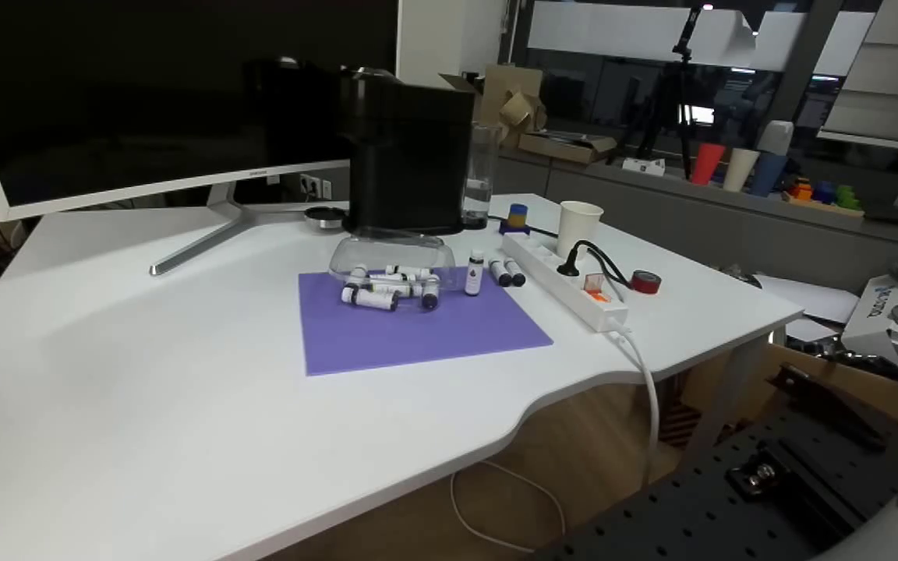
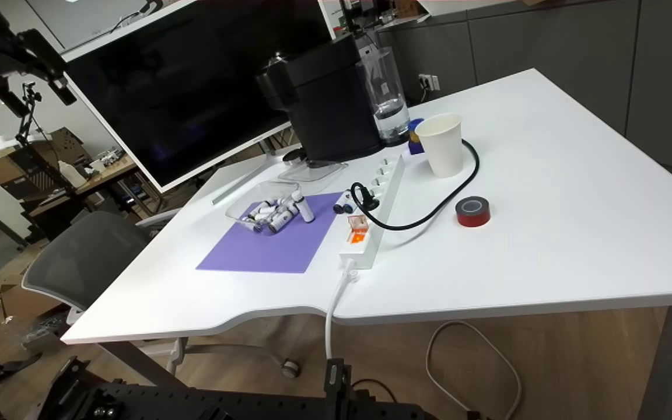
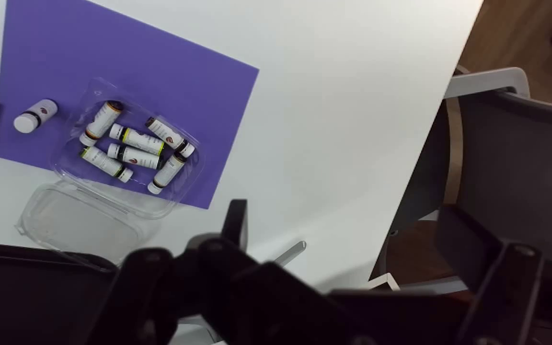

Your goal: Pick up the object and place it in the bowl

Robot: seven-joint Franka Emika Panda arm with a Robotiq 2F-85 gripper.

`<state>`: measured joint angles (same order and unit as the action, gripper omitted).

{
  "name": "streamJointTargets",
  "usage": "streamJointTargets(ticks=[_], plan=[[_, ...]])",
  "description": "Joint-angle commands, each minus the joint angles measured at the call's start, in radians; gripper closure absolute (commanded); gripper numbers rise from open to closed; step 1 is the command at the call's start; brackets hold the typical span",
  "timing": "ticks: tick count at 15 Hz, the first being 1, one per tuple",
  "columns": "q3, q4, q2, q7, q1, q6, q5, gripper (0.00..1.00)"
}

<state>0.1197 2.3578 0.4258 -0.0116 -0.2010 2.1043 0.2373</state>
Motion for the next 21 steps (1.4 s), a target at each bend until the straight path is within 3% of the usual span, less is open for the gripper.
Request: streamJointTargets(ticks=[1, 8, 16, 18, 21], plan=[[-0.001, 0.0, -0.004, 0.005, 0.013, 0.006, -0.001, 0.0], [-0.077, -0.003, -0.039, -0.05, 0.125, 0.007, -0.109, 0.0], [-0.138, -0.023, -0.239, -0.104, 0.251, 0.128, -0.403, 0.0], [-0.154, -0.018, -0.289, -0.091, 0.264, 0.191, -0.42, 0.0], [-0.159, 0.005, -0.286, -0.094, 0.259, 0.197, -0.397, 0.0]])
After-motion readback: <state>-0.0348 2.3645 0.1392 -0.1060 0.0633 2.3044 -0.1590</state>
